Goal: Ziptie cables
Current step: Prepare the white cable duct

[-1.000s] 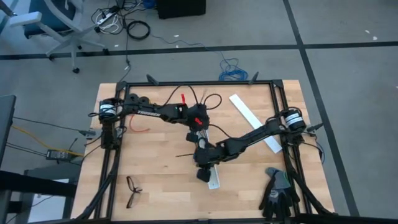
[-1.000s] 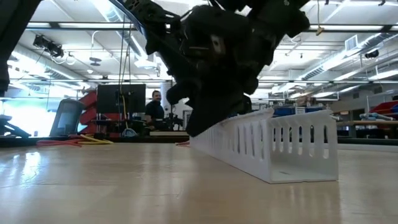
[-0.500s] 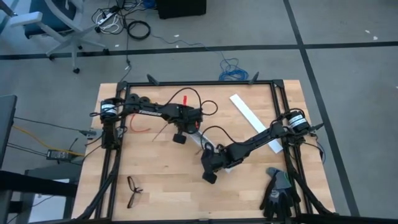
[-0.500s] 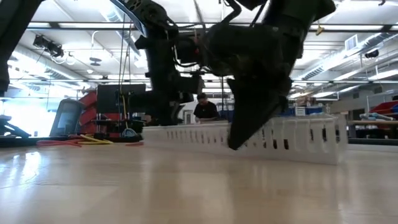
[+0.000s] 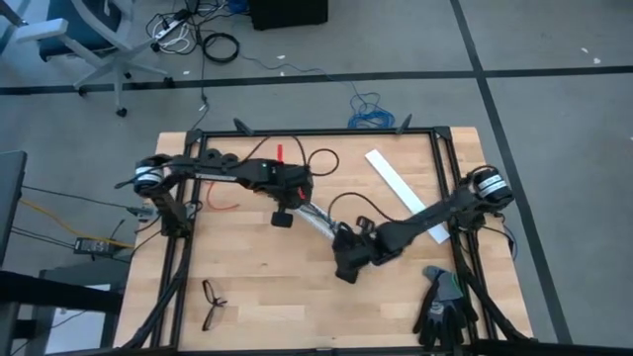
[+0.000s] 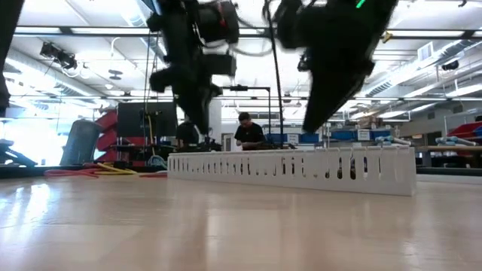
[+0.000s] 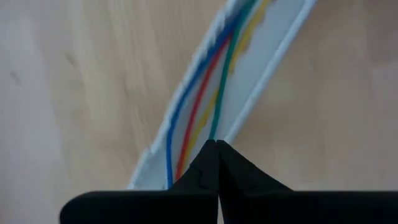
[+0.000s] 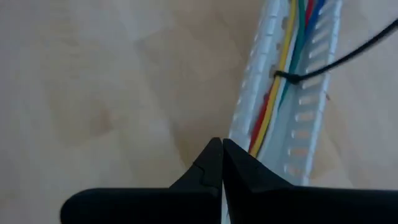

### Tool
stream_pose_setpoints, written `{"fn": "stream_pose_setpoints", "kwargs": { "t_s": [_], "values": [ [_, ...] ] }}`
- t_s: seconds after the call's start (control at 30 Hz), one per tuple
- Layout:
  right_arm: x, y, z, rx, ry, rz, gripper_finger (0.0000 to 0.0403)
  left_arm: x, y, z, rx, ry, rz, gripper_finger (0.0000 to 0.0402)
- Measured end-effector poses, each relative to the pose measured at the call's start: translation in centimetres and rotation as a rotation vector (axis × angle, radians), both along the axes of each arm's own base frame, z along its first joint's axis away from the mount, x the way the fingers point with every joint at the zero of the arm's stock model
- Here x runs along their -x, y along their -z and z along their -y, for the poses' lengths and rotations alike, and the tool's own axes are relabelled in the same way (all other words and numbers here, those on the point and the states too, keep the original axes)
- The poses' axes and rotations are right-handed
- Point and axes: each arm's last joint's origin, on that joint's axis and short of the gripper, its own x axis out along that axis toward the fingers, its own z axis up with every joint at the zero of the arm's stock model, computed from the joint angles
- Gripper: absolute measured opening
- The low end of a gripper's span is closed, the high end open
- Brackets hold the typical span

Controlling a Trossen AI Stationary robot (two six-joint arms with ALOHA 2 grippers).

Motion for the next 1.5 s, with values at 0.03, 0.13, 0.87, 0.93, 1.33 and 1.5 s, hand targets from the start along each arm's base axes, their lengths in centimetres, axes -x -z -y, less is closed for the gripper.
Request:
{"fn": "stream_pose_setpoints", "kwargs": {
  "t_s": [0.03, 0.13, 0.87, 0.93, 1.33, 1.5],
  "values": [
    [0.7, -0.5, -0.5, 0.02, -0.009, 0.002, 0.0, 0.1, -0.4, 0.1, -0.006, 0.009, 0.037, 0.0],
    [3.8, -1.7, -2.1, 0.076, 0.019, 0.009, 0.0, 0.6, -1.1, 0.3, 0.015, 0.055, 0.132, 0.0],
    [11.8, 5.1, -0.1, -0.11, 0.208, 0.13, 0.0, -0.7, 3.5, -4.6, -0.102, 0.086, 0.266, 0.0],
    [11.7, 5.3, 0.6, -0.086, 0.218, 0.112, 0.0, -0.2, 3.8, -4.6, -0.08, 0.076, 0.21, 0.0],
    [9.6, 5.7, 6.7, 0.106, 0.219, 0.083, 0.0, 1.7, 3.9, -3.4, 0.041, -0.052, 0.039, 0.0],
    [9.4, 4.4, 7.5, 0.137, 0.19, 0.132, 0.0, 1.9, 2.7, -3.1, 0.007, -0.076, 0.08, 0.0]
  ]
}}
